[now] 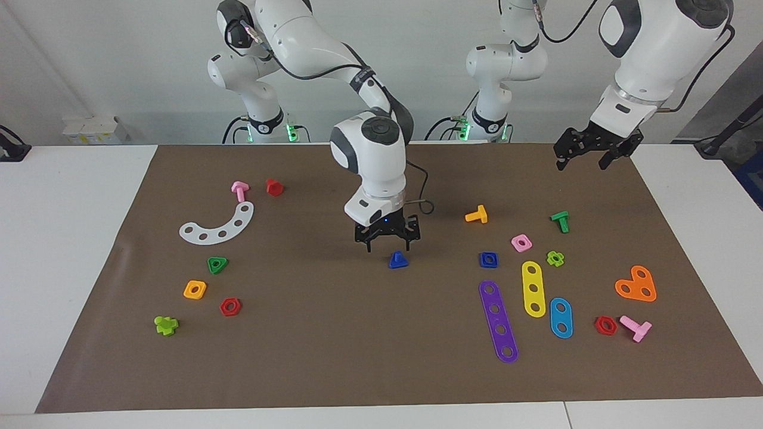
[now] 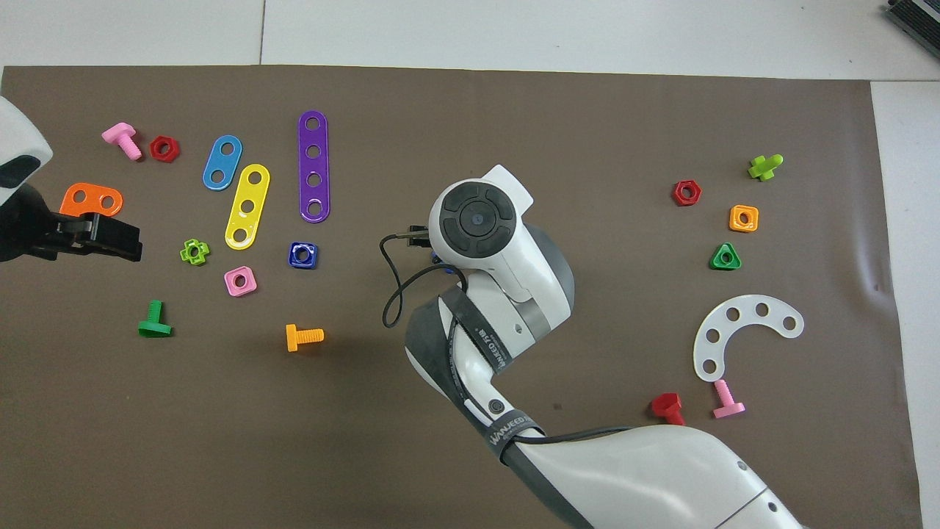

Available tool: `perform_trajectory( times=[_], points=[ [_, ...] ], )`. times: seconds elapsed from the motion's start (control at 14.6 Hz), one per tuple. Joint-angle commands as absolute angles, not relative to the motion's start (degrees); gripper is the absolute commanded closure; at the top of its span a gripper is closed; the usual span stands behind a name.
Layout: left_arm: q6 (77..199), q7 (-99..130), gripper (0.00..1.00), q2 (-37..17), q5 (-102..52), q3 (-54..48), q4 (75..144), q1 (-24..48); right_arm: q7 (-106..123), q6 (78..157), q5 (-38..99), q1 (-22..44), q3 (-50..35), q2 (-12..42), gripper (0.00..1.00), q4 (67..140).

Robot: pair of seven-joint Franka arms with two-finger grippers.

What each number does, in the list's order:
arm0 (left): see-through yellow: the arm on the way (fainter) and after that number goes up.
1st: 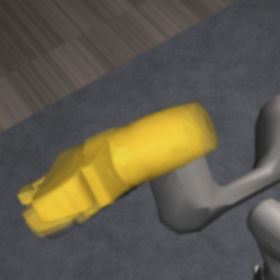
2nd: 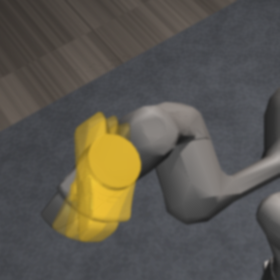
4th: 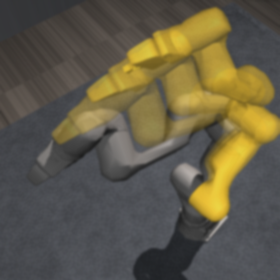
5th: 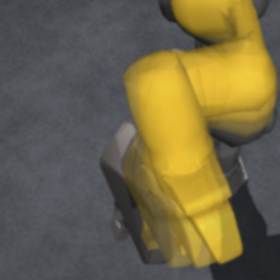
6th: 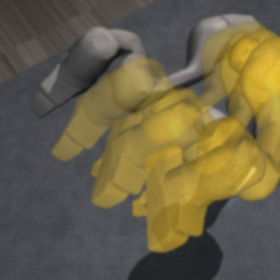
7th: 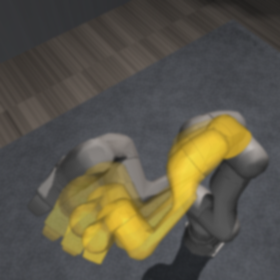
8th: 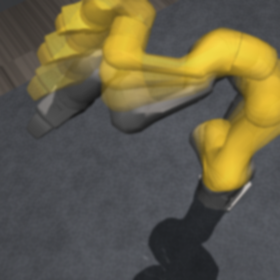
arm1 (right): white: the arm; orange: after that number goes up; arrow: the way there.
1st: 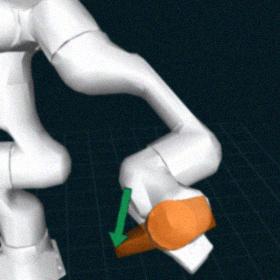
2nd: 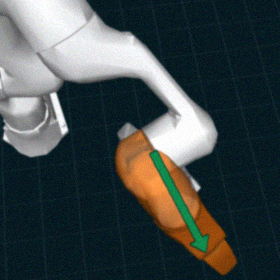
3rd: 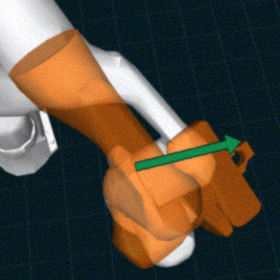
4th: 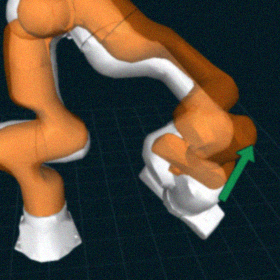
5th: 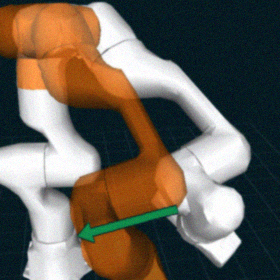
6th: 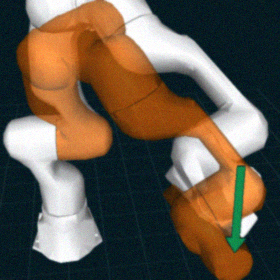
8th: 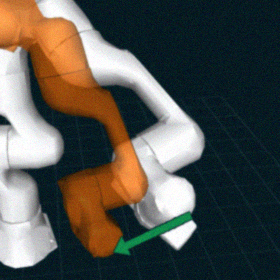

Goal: Unscrew and place screws in storage area

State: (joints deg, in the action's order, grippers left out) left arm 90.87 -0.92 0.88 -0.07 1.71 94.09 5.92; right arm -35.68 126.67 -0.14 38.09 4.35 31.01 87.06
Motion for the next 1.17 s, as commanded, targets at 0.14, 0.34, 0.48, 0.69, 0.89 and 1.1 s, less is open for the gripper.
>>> perform_trajectory(
  times=[0.14, 0.34, 0.48, 0.69, 0.89, 1.1],
  points=[
    [96.67, -7.19, 0.0, 3.08, 0.88, 1.41, 97.65, 5.1, -35.33, 129.73, 0.18, 38.32, 4.31, 32.6, 0.15, 88.07],
    [97.47, -7.29, 0.0, 3.16, 0.88, 1.41, 97.91, 3.69, -35.33, 130.95, 0.18, 38.67, 4.31, 33.57, 0.29, 88.07],
    [97.38, -7.21, 0.0, 3.16, 0.88, 1.41, 97.91, 3.08, -35.25, 130.96, 0.18, 38.76, 4.31, 33.66, 0.32, 88.15],
    [97.38, -7.21, 0.0, 3.16, 0.88, 1.41, 97.91, 3.16, -33.93, 131.48, 0.18, 38.85, 4.31, 33.66, 0.41, 89.21],
    [97.38, -7.21, 0.0, 3.16, 0.88, 1.41, 97.91, 3.16, -33.92, 134.38, 0.26, 38.85, 4.31, 33.66, 0.43, 91.23],
    [97.38, -7.21, 0.0, 3.16, 0.88, 1.41, 97.91, 3.16, -33.84, 135.09, 0.44, 38.85, 4.22, 33.66, 0.44, 91.32]
  ],
)
